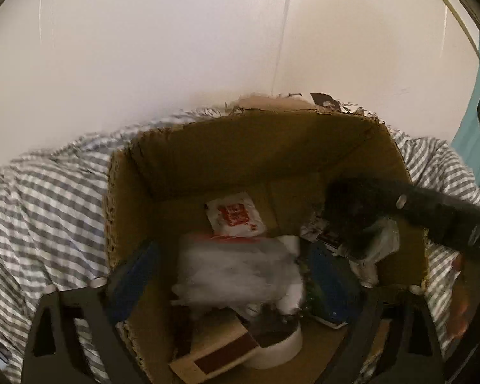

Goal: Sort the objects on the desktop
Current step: 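Carry the swab jar and black cup into the box and release, then grasp the green packet with the left tool while the right tool grasps the white tube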

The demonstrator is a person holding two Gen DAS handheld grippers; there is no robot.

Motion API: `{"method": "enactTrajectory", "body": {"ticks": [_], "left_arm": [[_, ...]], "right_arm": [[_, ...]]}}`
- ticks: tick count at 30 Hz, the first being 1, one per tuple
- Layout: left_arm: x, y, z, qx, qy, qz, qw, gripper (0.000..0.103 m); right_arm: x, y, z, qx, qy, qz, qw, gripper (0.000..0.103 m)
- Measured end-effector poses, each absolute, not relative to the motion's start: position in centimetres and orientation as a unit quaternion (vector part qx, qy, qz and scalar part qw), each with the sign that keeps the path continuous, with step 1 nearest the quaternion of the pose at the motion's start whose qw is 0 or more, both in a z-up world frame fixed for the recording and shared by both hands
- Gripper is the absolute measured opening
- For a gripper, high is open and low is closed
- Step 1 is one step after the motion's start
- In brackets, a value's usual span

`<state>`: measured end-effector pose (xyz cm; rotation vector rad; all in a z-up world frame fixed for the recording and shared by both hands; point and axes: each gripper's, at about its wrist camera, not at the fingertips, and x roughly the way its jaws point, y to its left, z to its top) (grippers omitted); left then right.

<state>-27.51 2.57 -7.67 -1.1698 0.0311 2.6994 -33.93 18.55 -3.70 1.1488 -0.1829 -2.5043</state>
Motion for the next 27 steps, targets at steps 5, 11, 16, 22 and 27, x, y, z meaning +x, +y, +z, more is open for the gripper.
{"method": "enactTrajectory", "body": {"ticks": [5,11,16,22,27], "left_arm": [[-24.8,2.2,-5.6,-0.371,0.044,0.923,0.091,0.103],[-18.9,-2.2,-4.1,-0.366,0.041,0.927,0.066,0.103],[-14.4,-6.7,-6.9,-0.396,0.024,0.918,0.033,0.103],[-12.2,-8.1,-13.5,-0.456,0.014,0.889,0.02,0.103],[-12.7,-8.9,-15.7,-0.482,-0.011,0.876,0.018,0.103]], "right_arm": [[-31.5,20.0,-1.7,0.387,-0.064,-0.901,0.184,0.072],[-24.5,21.2,-0.7,0.392,-0.024,-0.905,0.165,0.072],[-18.1,20.4,-2.8,0.41,0.008,-0.902,0.137,0.072],[-14.2,18.0,-9.2,0.461,-0.035,-0.877,0.131,0.057],[-15.1,16.8,-13.7,0.518,-0.075,-0.841,0.138,0.046]]}}
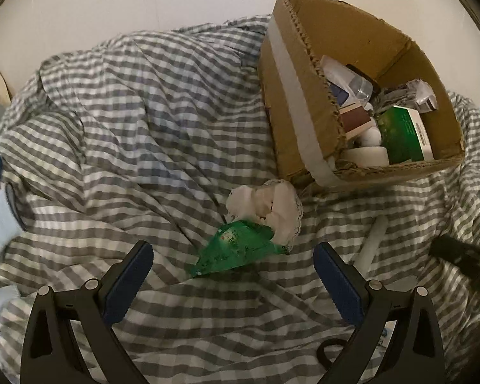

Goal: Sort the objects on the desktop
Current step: 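Grasp the green packet with the left tool while the right tool grasps the white tube, then carry the green packet and white tube into the box and release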

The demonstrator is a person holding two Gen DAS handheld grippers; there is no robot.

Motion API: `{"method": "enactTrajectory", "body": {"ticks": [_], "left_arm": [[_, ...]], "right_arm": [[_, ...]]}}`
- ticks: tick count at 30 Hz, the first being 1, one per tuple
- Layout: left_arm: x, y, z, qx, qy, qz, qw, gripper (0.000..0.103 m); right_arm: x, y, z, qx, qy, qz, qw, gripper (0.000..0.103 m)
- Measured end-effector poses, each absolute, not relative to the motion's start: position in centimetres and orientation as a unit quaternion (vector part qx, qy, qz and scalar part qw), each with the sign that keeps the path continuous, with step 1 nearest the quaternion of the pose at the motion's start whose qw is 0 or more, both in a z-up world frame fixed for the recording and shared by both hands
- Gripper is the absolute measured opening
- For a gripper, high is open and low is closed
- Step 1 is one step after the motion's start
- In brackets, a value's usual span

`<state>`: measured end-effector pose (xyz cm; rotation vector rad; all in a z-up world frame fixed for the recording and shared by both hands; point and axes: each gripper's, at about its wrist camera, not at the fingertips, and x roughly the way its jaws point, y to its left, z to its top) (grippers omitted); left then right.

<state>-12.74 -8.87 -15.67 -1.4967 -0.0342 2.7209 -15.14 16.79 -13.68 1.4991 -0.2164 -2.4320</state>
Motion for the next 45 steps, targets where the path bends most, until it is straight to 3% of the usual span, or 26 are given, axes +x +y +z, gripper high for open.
{"method": "enactTrajectory", "body": {"ticks": [8,10,12,14,18,20,28,45], "left_arm": [[-15.0,-9.3,-19.2,-0.535,-0.026,0.844,0.031,0.101],[-15.5,-9.8,-19.9,-0.547,-0.043,0.835,0.035,0.092],[-15.9,-10.5,-20.7,-0.563,-0.063,0.823,0.035,0.074],[-16.0,-10.8,-21.1,-0.567,-0.075,0.82,0.04,0.065],[-15.3,-10.9,-20.6,-0.552,-0.074,0.829,0.046,0.046],[-14.5,-11.5,-19.8,-0.535,-0.08,0.841,0.027,0.042],[-10.3,-12.5,-15.9,-0.478,-0.084,0.874,0.013,0.04],[-9.9,-9.3,-7.1,-0.407,-0.076,0.908,0.06,0.04]], "right_arm": [[-18.6,14.7,-19.1,0.571,-0.107,-0.804,0.123,0.046],[-19.3,14.2,-20.6,0.586,-0.119,-0.793,0.117,0.046],[-19.7,13.6,-21.5,0.596,-0.12,-0.785,0.119,0.046],[-19.9,13.0,-22.1,0.599,-0.106,-0.785,0.117,0.046],[-19.5,12.8,-22.3,0.593,-0.095,-0.792,0.113,0.03],[-18.9,13.1,-21.8,0.586,-0.094,-0.797,0.117,0.024],[-15.0,14.7,-16.1,0.519,-0.03,-0.847,0.109,0.017],[-13.4,19.0,-3.3,0.41,-0.086,-0.893,0.162,0.016]]}}
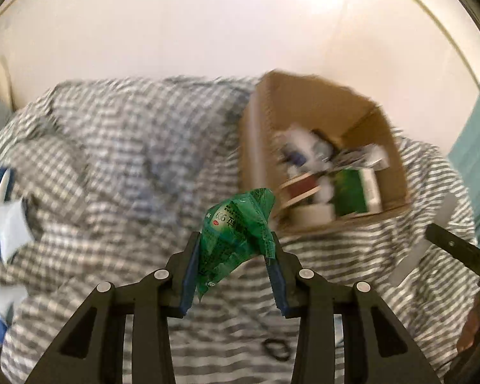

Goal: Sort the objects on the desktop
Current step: 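Carry the green packet and white tube into the box and release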

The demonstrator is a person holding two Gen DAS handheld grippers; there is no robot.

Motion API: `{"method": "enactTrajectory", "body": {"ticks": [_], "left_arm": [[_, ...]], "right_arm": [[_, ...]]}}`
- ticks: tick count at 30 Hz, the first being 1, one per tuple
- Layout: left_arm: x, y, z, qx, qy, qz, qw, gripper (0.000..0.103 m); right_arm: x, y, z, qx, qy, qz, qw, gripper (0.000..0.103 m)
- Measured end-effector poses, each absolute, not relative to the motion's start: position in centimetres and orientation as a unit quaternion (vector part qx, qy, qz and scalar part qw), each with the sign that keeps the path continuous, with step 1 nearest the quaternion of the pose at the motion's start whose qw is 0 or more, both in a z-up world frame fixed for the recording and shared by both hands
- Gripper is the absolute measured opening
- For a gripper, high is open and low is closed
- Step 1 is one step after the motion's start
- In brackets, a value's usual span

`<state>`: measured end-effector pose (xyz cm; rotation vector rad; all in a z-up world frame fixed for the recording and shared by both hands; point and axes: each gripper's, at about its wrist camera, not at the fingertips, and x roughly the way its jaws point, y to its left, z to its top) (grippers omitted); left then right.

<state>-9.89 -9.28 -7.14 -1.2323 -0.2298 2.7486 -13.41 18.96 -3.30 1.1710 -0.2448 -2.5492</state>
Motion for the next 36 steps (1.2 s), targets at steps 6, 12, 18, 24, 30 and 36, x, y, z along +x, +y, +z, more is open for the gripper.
{"method": "enactTrajectory", "body": {"ticks": [6,12,18,24,30,36], "left_arm": [[-13.8,-4.1,-3.6,-0.376,-0.051,0.918,0.114,0.04],[-20.6,1.0,-3.7,-0.382,-0.028,0.913,0.138,0.04],[-26.4,3.2,-6.7,-0.411,-0.018,0.902,0.13,0.04],[-29.6,4.0,-9.4,-0.441,0.005,0.893,0.091,0.056],[-26.8,4.3,-7.6,-0.424,0.033,0.9,0.092,0.094],[-21.6,1.4,-4.2,-0.391,0.044,0.915,0.083,0.103]], "right_arm": [[-16.8,20.2,-0.1,0.393,-0.084,-0.899,0.177,0.016],[-22.9,20.6,0.4,0.398,-0.074,-0.896,0.182,0.016],[-29.0,19.6,-2.2,0.425,-0.08,-0.885,0.173,0.016],[-33.1,18.4,-3.8,0.426,-0.085,-0.889,0.147,0.029],[-31.5,19.4,-2.0,0.398,-0.081,-0.905,0.129,0.046],[-26.2,21.1,0.2,0.378,-0.039,-0.915,0.134,0.048]]}}
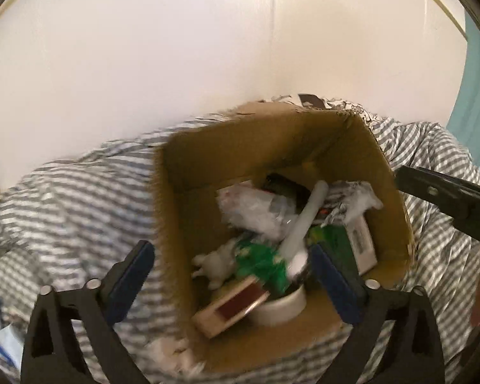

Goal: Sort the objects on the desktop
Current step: 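Carry the green packet and white tube into the box and release, then grasp the black rubber ring with the left tool while the right tool grasps the floral tissue pack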

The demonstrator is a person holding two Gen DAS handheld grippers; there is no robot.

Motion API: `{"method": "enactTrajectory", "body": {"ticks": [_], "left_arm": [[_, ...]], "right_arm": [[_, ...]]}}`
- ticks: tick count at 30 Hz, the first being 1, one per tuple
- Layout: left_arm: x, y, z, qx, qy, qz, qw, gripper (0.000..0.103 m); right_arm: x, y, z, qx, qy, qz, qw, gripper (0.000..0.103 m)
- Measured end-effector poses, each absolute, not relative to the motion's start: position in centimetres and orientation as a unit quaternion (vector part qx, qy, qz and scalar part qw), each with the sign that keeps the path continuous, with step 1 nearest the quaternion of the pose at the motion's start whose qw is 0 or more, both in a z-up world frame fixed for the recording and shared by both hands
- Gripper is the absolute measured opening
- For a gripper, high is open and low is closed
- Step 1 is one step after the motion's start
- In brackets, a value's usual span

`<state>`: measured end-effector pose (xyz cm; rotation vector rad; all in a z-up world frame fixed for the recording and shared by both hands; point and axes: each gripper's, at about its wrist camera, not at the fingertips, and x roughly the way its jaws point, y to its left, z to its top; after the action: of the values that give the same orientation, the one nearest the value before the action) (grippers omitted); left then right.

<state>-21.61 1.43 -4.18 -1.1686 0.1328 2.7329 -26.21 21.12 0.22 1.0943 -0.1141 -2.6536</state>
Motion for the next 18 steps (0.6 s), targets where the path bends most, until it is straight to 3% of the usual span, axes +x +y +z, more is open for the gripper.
{"method": "enactTrajectory", "body": {"ticks": [4,9,12,15,18], "left_arm": [[-17.6,-2.0,-4.6,-0.385,0.066,0.92,0.036,0.103],[-13.1,-5.3,-8.4,-0.432,0.039,0.901,0.016,0.103],[-10.1,-5.2,-11.6,-0.47,0.028,0.882,0.033,0.103],[-7.9,-4.1,-14.0,-0.497,0.023,0.864,0.073,0.103],[-6.5,-2.3,-15.2,-0.512,0.054,0.85,0.113,0.098]], "right_arm": [[-21.3,21.0,0.3,0.37,0.034,-0.913,0.17,0.054],[-15.3,19.0,-4.7,0.43,0.117,-0.867,0.223,0.054],[-12.4,18.0,-8.7,0.48,0.104,-0.836,0.246,0.055],[-10.6,17.2,-12.0,0.519,0.063,-0.813,0.256,0.074],[-10.3,16.9,-14.2,0.553,0.009,-0.79,0.264,0.075]]}}
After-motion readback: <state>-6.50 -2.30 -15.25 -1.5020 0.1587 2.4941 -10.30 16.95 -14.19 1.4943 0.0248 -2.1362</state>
